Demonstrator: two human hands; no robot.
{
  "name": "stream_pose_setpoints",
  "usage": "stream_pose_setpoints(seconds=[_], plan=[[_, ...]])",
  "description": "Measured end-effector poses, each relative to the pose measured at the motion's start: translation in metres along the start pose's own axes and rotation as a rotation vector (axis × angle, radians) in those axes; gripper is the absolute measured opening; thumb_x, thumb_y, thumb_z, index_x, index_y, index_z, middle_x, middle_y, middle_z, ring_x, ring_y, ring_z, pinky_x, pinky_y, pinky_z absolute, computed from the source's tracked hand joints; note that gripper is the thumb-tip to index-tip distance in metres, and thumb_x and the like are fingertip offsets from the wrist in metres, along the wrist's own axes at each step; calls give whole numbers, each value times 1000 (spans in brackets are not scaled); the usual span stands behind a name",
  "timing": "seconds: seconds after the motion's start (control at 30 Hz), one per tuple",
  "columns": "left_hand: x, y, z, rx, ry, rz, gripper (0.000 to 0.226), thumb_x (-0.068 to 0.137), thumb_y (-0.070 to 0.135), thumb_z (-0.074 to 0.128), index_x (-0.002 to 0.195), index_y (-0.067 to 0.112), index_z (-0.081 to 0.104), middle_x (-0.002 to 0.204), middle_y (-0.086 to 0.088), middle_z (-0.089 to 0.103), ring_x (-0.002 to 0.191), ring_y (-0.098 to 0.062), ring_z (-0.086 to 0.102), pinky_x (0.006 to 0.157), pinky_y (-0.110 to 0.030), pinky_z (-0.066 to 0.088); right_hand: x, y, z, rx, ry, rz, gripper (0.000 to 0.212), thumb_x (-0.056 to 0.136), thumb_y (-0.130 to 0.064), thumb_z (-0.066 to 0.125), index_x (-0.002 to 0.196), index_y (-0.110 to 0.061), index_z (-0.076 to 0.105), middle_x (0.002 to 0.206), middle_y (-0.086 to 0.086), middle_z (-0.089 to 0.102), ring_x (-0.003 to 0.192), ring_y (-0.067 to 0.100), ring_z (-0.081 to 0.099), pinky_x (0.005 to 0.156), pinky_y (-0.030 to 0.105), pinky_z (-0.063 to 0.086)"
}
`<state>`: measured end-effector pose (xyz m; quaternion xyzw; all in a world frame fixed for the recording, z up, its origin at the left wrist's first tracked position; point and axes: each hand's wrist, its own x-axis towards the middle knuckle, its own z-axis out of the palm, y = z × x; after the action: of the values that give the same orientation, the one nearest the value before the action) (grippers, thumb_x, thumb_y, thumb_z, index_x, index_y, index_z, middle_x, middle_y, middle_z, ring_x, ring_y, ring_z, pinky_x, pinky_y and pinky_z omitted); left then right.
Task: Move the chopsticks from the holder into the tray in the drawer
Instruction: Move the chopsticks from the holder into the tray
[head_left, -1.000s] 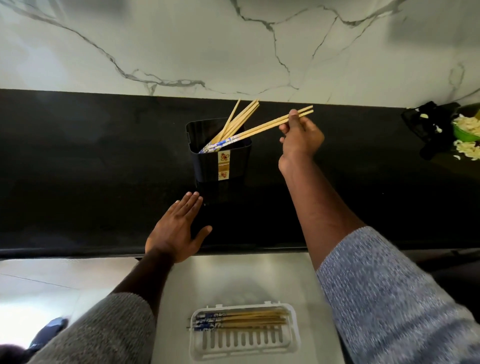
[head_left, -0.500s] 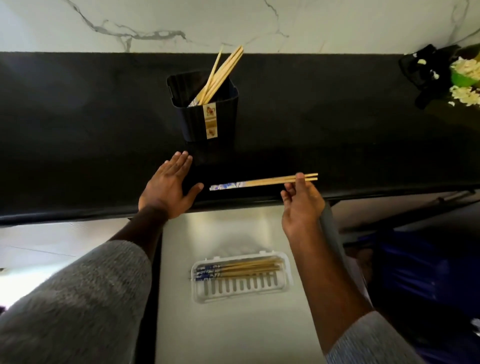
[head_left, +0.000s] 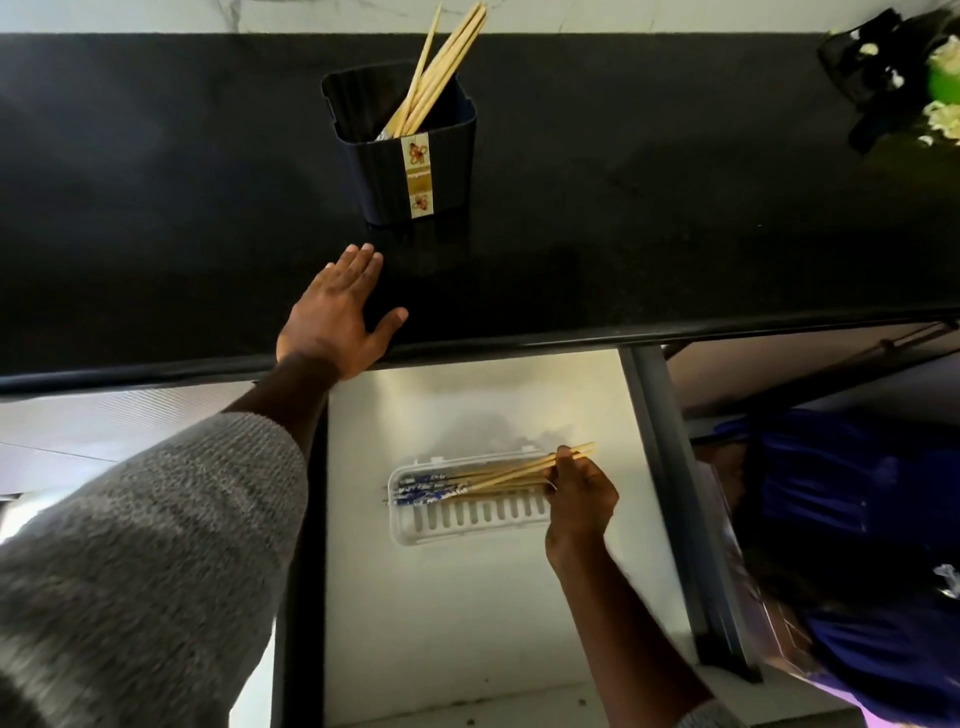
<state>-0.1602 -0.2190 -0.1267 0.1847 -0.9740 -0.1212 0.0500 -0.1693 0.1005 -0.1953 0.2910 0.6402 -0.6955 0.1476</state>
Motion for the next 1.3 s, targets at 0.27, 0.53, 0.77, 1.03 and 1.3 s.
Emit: stream_pose_setpoints(seconds=[0.27,0.53,0.77,1.03,1.3], plan=[[0,0,0,13,2,-7,84,93,67,32,158,14,22,165,-5,19,153,-17,12,124,-35,10,1,20,14,-54,91,141,30,95,-11,67,65,-13,60,62,7,57,61,20,54,56,33,51],[0,-1,1,16,6,-7,81,96,65,36,158,15,21,166,-4,17,153,-16,10,123,-34,9,-4,27,12,-101,121,224,38,95,-11,65,61,-13,49,70,15,56,68,27,55,50,32,49],[0,0,1,16,11,-12,78,98,60,41,158,15,21,166,-4,17,153,-16,9,122,-32,6,-3,17,8,-121,77,285,15,96,-8,64,81,-5,63,78,15,65,66,22,65,52,33,55],[0,-1,2,9,-1,-7,84,93,67,31,158,14,22,165,-5,18,153,-17,10,124,-36,10,-4,12,8,-105,79,288,11,87,10,60,82,5,69,70,18,61,56,23,58,54,32,57],[1,-1,2,18,3,-20,79,97,63,38,158,16,20,166,-3,16,153,-15,8,124,-35,9,-14,-10,29,-27,-75,37,20,88,14,57,78,1,69,71,17,64,60,26,56,57,33,50]])
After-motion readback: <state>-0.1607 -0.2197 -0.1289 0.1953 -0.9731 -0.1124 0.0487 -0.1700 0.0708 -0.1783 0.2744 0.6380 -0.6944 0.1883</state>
